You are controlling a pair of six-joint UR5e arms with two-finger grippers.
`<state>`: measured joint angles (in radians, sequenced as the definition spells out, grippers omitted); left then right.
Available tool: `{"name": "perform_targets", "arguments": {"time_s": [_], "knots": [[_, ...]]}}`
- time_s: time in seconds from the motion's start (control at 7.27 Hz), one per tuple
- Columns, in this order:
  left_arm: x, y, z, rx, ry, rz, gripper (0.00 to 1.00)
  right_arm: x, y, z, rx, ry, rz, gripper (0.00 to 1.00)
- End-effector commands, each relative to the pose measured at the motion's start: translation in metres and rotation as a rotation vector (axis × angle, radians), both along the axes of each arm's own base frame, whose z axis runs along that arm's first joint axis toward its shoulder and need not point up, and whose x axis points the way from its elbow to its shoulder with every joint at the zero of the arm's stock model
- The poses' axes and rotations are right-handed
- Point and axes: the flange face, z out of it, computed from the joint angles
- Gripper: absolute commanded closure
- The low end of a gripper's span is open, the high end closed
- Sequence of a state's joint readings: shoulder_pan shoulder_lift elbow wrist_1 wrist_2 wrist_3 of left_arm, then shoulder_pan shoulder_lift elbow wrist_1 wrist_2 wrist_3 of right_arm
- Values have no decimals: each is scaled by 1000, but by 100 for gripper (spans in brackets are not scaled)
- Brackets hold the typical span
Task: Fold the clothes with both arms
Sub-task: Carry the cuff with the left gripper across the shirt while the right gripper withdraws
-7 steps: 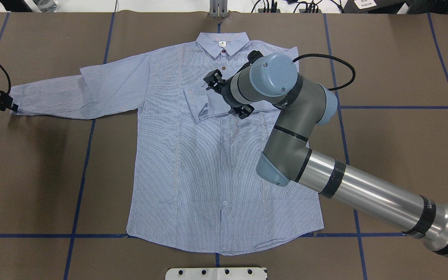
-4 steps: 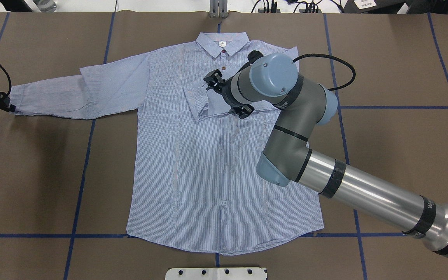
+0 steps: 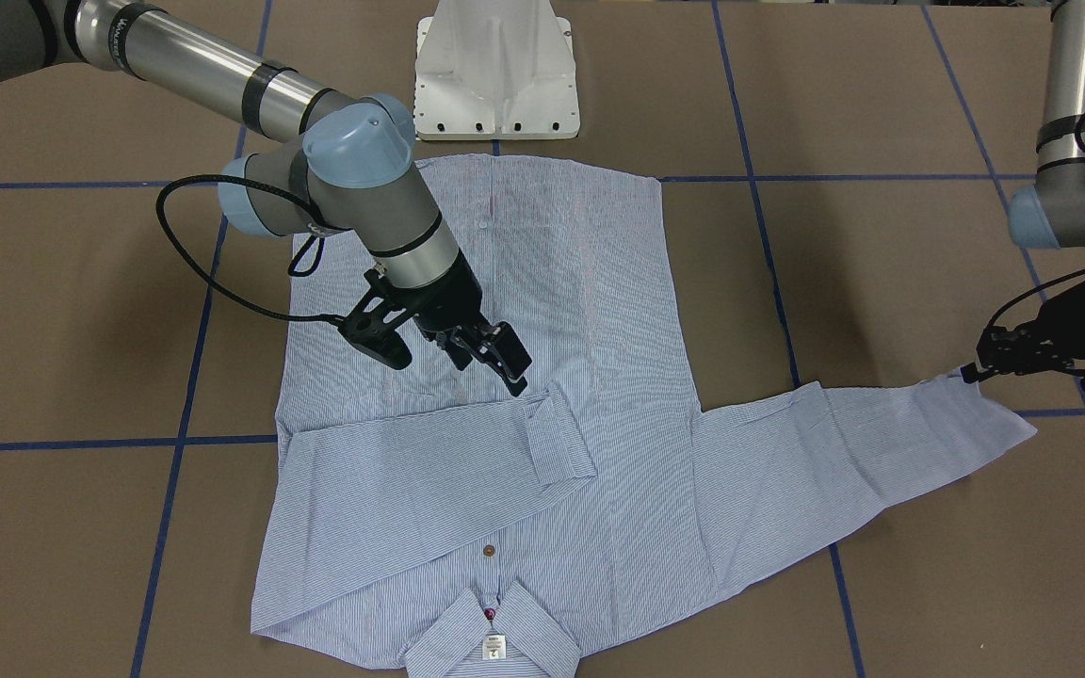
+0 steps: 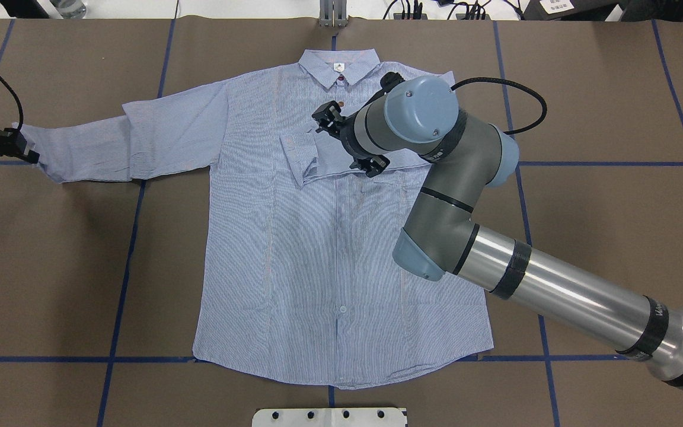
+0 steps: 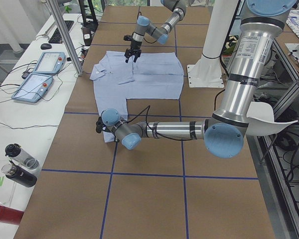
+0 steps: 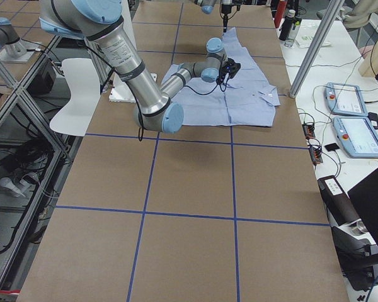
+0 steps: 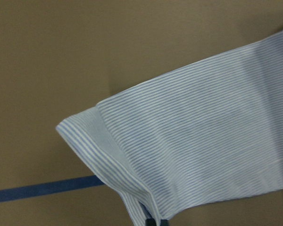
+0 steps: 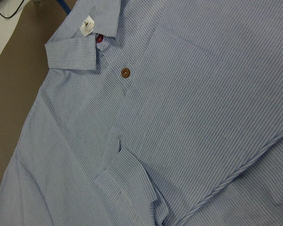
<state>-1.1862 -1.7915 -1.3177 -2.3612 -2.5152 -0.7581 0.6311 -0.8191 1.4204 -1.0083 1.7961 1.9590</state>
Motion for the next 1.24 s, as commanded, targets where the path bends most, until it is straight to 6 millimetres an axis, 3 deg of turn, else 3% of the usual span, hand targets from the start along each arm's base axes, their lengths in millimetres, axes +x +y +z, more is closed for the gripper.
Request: {"name": "perform_targets", "arguments": {"time_s": [0.0, 0.14, 0.28, 0.41, 0.83, 0.96, 1.1], "knots": [[7, -4, -117, -109, 123, -116, 100, 68, -11, 33, -36, -20, -13, 1], [40, -11, -187, -188, 193, -132, 100, 105, -18, 59, -32, -3, -34, 1], [96, -7, -254, -245, 242, -166, 100, 134, -17, 84, 3, 28, -58, 1], [165, 6, -302, -309, 275, -223, 100, 160, -16, 110, 1, 51, -60, 1], [294, 54, -404, -334, 371, -271, 100, 200, -15, 167, -5, 114, -90, 1], [330, 54, -433, -376, 390, -306, 100, 207, -15, 181, 5, 137, -100, 1], [342, 49, -444, -407, 398, -332, 100, 210, -13, 192, 10, 156, -109, 1]]}}
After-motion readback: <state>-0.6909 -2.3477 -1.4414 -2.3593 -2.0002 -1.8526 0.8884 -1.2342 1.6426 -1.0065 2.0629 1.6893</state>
